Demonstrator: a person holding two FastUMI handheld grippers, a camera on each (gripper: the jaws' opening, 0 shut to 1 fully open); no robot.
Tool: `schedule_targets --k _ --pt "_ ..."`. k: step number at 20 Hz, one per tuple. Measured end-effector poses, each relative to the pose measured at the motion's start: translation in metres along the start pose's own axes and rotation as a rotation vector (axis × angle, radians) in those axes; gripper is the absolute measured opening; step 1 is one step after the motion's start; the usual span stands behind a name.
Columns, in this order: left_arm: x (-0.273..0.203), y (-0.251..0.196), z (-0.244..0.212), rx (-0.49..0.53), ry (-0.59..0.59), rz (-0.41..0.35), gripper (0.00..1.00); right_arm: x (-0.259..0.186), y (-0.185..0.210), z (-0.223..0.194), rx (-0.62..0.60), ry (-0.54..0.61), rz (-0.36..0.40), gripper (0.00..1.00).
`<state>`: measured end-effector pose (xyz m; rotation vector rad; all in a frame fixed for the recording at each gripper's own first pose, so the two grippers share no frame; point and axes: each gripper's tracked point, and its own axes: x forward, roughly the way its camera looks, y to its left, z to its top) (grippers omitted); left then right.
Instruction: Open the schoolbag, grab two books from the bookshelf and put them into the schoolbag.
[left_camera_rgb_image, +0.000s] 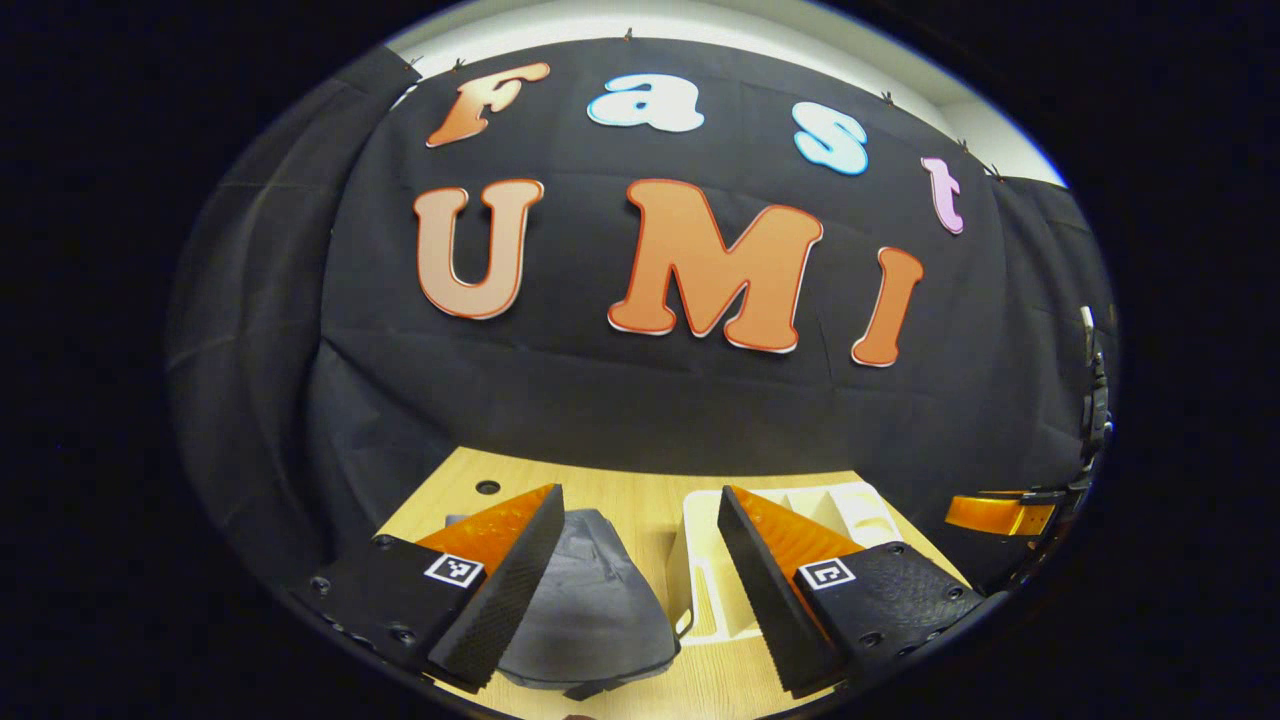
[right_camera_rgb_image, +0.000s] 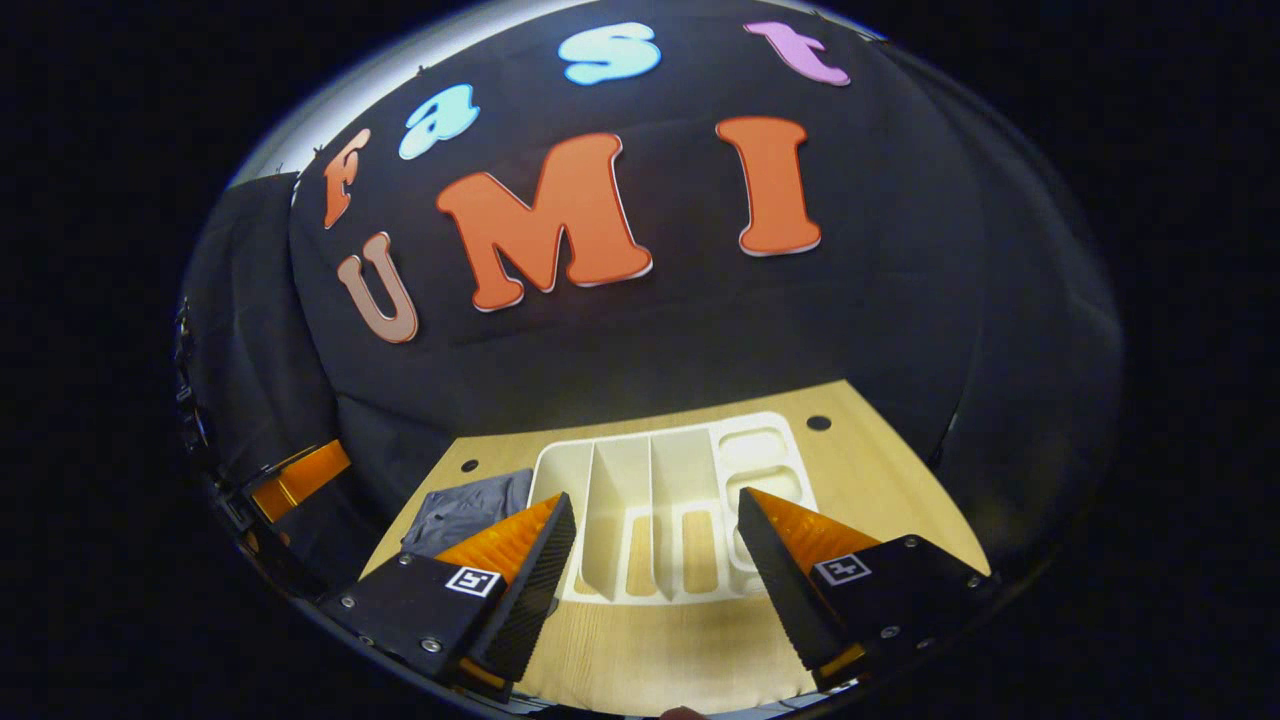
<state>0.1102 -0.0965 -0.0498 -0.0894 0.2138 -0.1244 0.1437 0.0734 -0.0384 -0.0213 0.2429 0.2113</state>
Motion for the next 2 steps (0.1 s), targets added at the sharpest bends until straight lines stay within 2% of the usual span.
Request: schedule_targets --k 2 --pt "-0.0057 0.0053 0.0092 0.006 -0.044 0.021 0.98 -0.0038 -0.0039 0.0142 -0.038 -0.082 -0.033 0.98"
